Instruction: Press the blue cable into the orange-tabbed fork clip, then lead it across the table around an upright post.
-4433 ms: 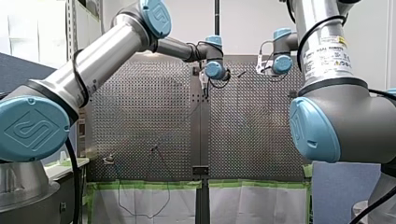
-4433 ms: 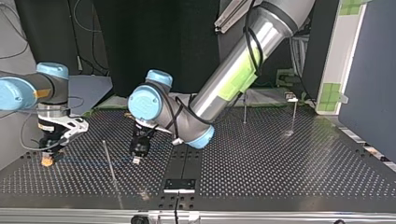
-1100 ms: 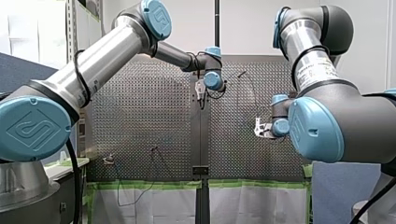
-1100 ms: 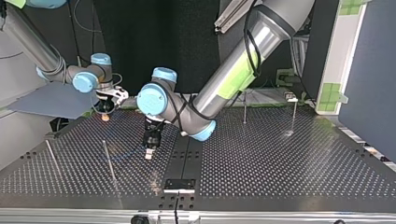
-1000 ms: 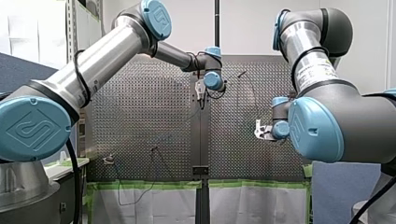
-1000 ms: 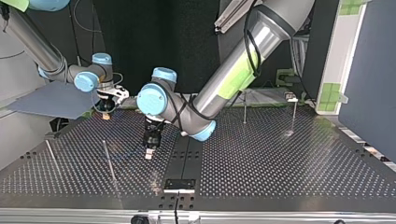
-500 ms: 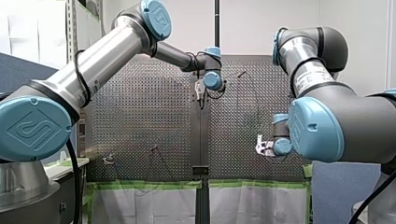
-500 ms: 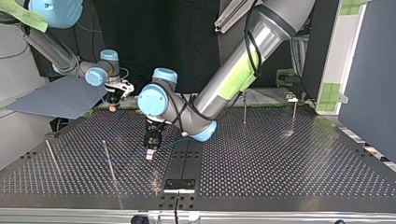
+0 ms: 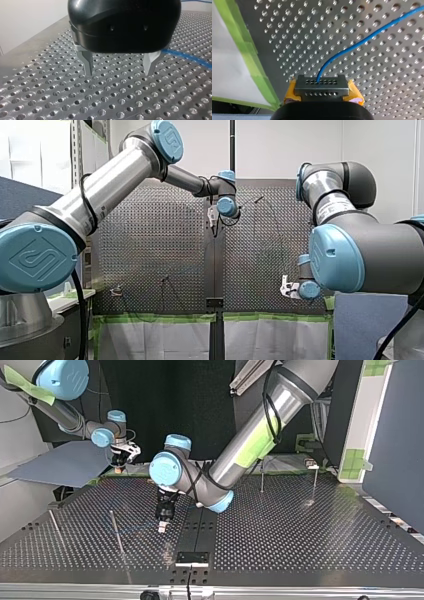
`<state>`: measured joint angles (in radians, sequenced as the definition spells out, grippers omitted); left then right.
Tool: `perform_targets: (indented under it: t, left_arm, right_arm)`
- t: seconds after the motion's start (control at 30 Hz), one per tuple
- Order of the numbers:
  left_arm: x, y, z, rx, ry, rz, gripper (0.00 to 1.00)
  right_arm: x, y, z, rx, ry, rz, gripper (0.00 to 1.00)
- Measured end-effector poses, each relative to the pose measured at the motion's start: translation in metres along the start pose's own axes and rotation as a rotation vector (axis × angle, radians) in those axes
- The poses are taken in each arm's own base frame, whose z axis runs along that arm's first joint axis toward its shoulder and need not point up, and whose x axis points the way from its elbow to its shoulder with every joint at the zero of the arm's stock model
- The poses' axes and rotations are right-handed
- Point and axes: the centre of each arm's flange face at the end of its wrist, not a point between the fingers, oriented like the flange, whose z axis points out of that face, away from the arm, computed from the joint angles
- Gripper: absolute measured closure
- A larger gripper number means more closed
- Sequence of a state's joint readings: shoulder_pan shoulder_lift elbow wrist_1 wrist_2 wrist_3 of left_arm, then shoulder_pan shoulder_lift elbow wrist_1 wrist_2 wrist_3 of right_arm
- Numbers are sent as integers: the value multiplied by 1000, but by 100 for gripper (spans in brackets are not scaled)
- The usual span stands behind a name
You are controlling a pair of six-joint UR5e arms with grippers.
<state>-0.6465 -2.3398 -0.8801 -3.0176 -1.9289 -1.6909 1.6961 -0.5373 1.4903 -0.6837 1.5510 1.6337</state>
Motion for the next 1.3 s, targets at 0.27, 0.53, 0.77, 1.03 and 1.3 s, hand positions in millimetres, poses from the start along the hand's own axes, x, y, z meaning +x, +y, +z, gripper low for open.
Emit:
perform_targets:
  t: [0.27,0.53,0.77,1.03,1.3]
  left_arm:
    - [0,2,1,-3,2,0,0]
    - [0,4,1,-6,2,0,0]
    - [1,8,1,-26,16,7,0]
    - [5,17,-6,-99,64,14,0]
    - [9,26,-13,-173,110,-15,0]
  right_arm:
    - [-24,22,7,-31,-15,12,100]
    - [-39,33,12,-45,-21,16,100]
    - [-47,45,22,-59,-27,17,100]
    - [-46,50,24,-66,-31,13,100]
    - [-47,50,23,-66,-42,0,100]
